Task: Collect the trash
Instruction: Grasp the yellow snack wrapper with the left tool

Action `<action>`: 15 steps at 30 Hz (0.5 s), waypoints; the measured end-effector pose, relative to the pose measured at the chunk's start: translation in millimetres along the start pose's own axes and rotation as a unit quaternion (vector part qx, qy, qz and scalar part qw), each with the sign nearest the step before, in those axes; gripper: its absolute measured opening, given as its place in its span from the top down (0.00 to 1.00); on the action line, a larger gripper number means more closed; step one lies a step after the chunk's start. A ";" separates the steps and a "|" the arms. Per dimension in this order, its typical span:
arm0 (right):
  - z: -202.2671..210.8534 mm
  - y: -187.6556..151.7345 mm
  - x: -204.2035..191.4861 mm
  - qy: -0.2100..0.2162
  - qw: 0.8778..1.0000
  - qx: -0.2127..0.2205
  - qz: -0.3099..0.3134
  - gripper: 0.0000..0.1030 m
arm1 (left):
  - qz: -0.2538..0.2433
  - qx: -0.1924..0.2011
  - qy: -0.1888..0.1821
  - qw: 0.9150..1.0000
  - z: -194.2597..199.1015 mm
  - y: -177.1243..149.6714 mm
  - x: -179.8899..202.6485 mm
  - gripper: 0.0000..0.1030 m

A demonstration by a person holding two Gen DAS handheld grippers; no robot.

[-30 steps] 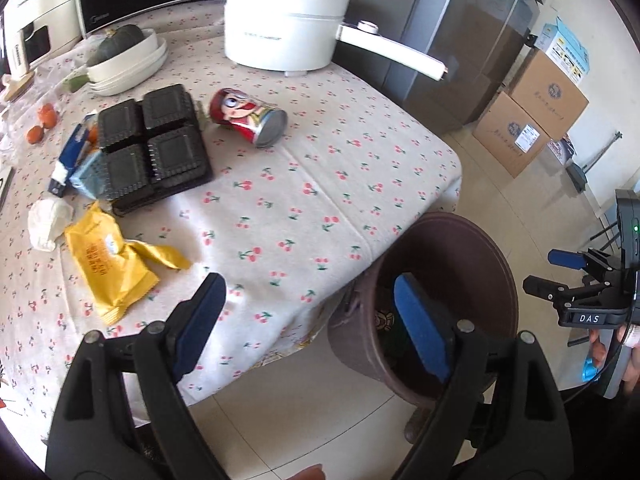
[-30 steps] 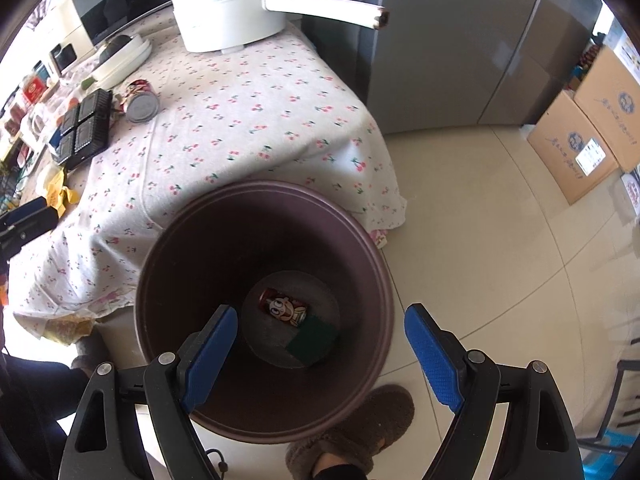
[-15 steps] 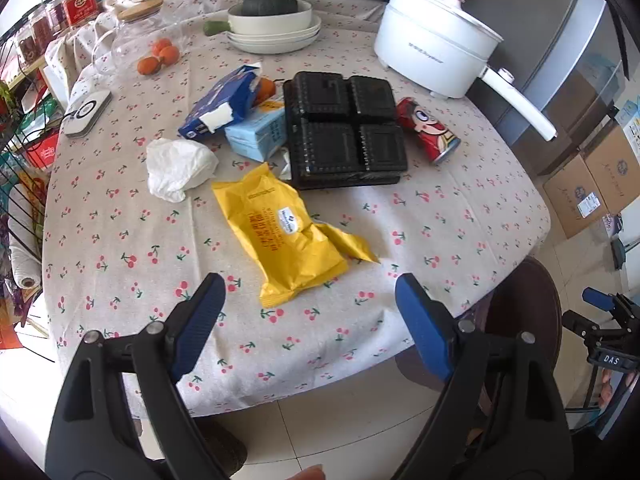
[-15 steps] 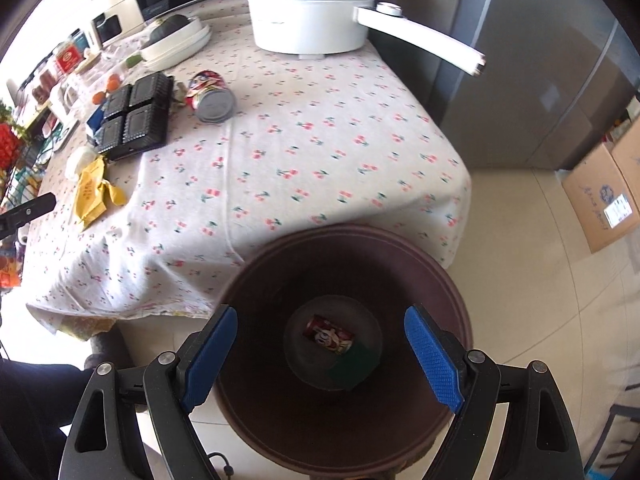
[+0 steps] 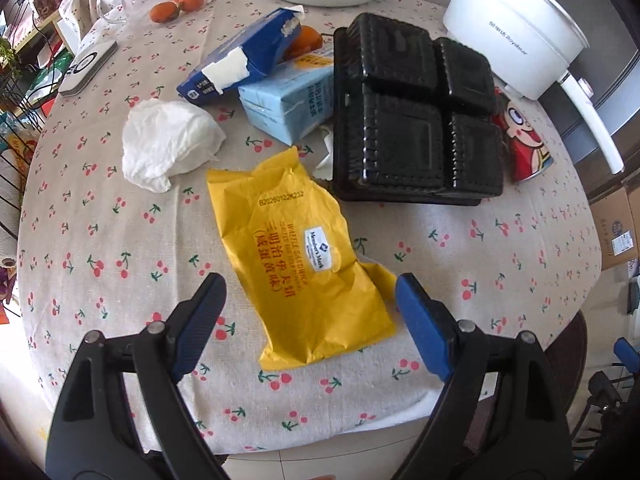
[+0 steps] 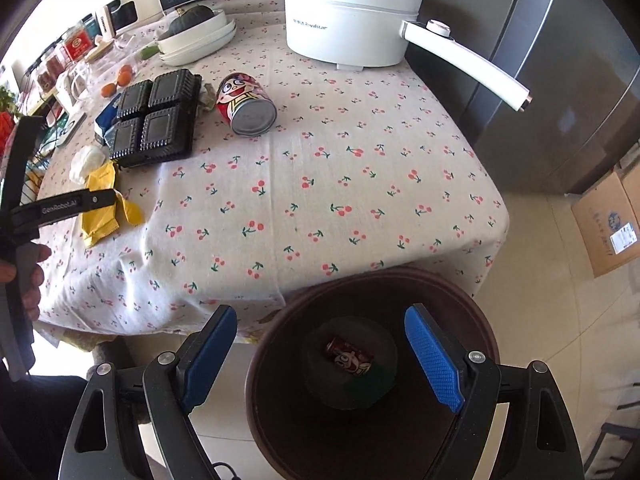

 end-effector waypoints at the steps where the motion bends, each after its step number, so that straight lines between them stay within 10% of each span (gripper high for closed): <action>1: -0.5 3.3 -1.2 0.001 1.000 0.002 -0.002 0.15 | 0.003 -0.007 0.003 1.000 -3.5 -1.0 -1.6 0.20; 15: -24.4 50.1 -64.1 0.042 0.998 0.033 -0.017 0.15 | 0.014 0.007 -0.040 0.999 37.0 -15.9 -57.4 0.74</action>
Point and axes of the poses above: each gripper's, at about its wrist camera, not at the fingertips, and z roughly against the way its jaws point, x to its right, y to its top, the point moved 2 cm from there along -z, roughly the way its jaws point, and after that the axes turned 2 degrees about -z, right-handed, at the moved point
